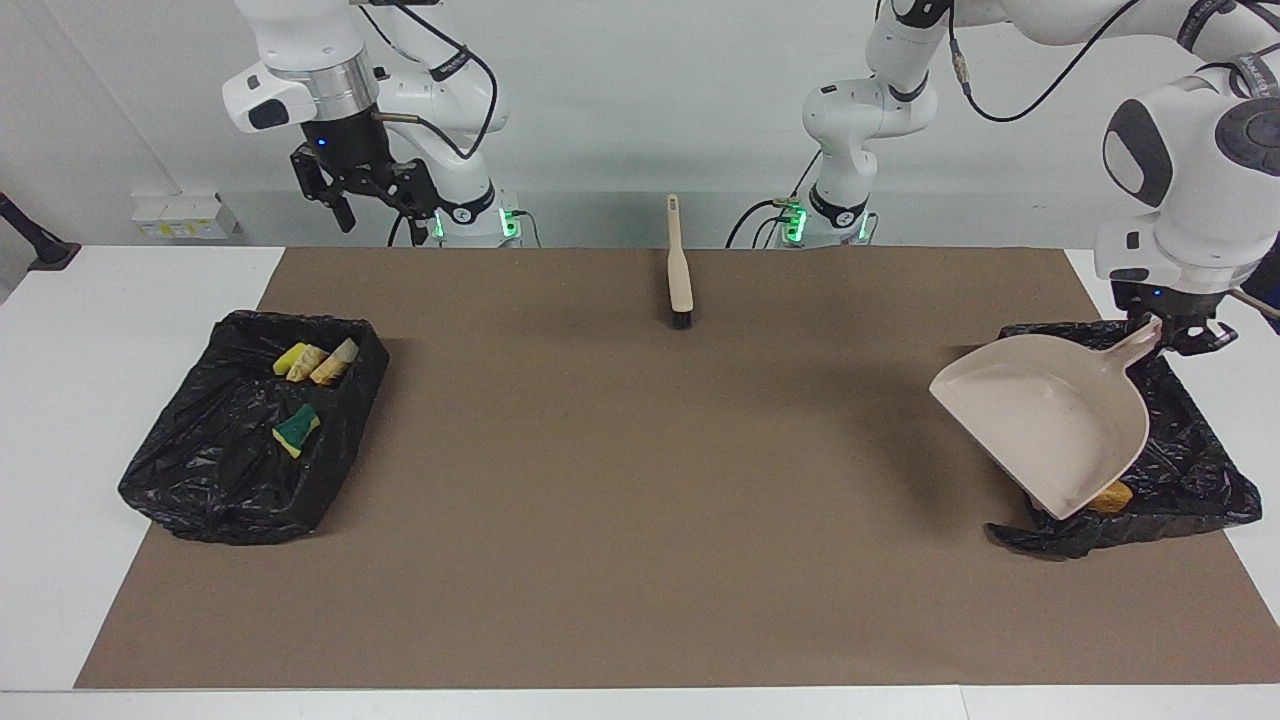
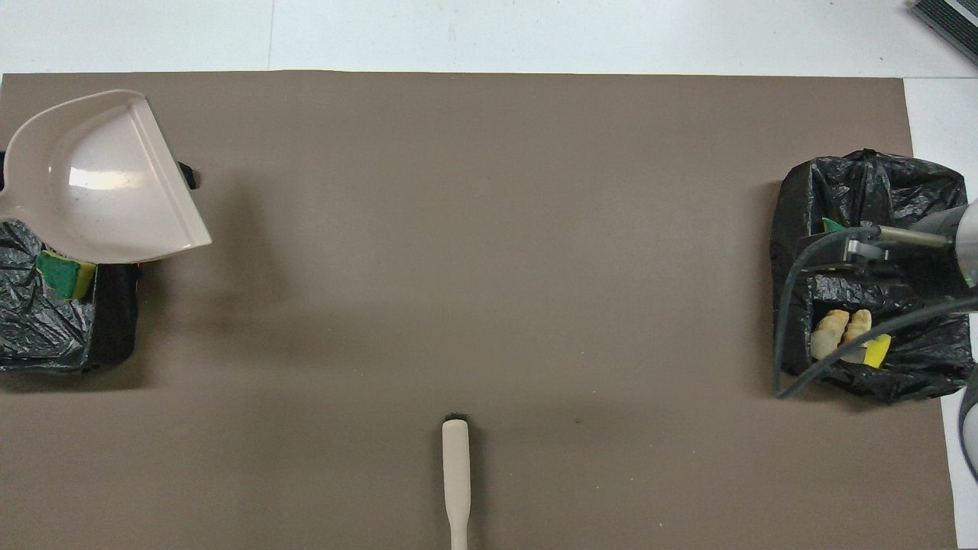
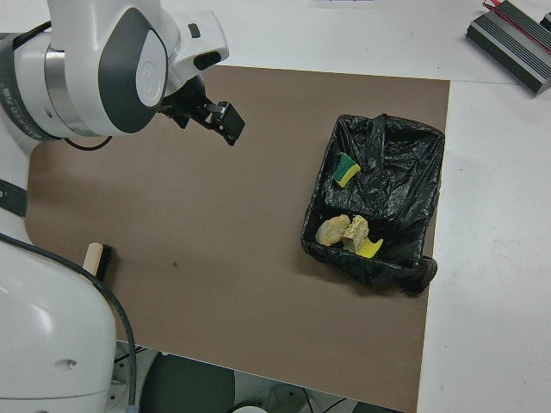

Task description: Sweep and dump trash in bin

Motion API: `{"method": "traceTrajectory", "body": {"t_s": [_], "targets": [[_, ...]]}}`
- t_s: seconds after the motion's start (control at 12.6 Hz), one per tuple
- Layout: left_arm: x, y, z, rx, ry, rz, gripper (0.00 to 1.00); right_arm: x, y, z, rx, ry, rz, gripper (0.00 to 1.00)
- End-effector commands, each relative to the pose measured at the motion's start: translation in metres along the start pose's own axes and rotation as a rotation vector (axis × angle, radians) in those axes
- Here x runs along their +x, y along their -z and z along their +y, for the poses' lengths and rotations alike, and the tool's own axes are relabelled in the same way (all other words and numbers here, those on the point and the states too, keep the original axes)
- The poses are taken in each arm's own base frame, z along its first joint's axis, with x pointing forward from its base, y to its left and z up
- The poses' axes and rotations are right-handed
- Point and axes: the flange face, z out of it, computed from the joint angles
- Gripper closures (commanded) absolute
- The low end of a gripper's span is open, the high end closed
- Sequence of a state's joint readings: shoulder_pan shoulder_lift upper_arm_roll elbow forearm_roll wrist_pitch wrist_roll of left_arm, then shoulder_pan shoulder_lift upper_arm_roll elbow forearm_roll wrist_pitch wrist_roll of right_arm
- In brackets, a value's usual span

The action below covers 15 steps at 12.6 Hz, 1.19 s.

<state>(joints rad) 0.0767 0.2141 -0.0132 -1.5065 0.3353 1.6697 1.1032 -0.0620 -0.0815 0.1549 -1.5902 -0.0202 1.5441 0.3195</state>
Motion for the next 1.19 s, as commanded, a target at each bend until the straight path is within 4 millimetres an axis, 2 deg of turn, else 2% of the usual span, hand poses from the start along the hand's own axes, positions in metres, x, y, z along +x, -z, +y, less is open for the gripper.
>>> {"method": "traceTrajectory", "body": {"t_s": [0.0,0.16,0.32,0.4,0.55,0.71,0.79,0.87,0.95,1.03,1.11], "targets": [[0.041,-0.018,0.022,-0.074,0.2,0.082,1.0,0.019,-0.001,0.012,-0.053,0.045,-0.018,0.0],[0.107,-0.036,0.047,-0.134,0.302,0.094,1.0,0.035,0.001,0.019,-0.058,0.049,-0.006,0.0],[0.163,-0.045,0.081,-0.185,0.425,0.107,1.0,0.034,0.001,0.015,-0.043,0.053,-0.01,0.0],[0.184,-0.048,0.095,-0.207,0.483,0.126,1.0,0.034,0.001,0.013,-0.037,0.053,-0.012,0.0],[0.238,-0.048,0.138,-0.208,0.524,0.126,1.0,0.033,0.002,0.011,-0.031,0.051,-0.007,0.0],[0.281,-0.041,0.178,-0.211,0.489,0.137,1.0,0.034,0.003,0.011,-0.025,0.05,-0.001,0.0],[0.306,-0.048,0.202,-0.22,0.494,0.124,1.0,0.034,0.003,0.012,-0.026,0.049,0.0,0.0],[0.317,-0.046,0.215,-0.231,0.538,0.126,1.0,0.034,0.003,0.014,-0.022,0.043,-0.001,0.0],[0.335,-0.045,0.235,-0.27,0.582,0.129,1.0,0.034,0.003,0.014,-0.013,0.042,-0.004,0.0],[0.361,-0.052,0.261,-0.266,0.623,0.125,1.0,0.034,0.002,0.014,-0.003,0.042,-0.007,0.0],[0.366,-0.052,0.263,-0.27,0.669,0.138,1.0,0.033,0.002,0.012,0.003,0.043,-0.012,0.0]]}}
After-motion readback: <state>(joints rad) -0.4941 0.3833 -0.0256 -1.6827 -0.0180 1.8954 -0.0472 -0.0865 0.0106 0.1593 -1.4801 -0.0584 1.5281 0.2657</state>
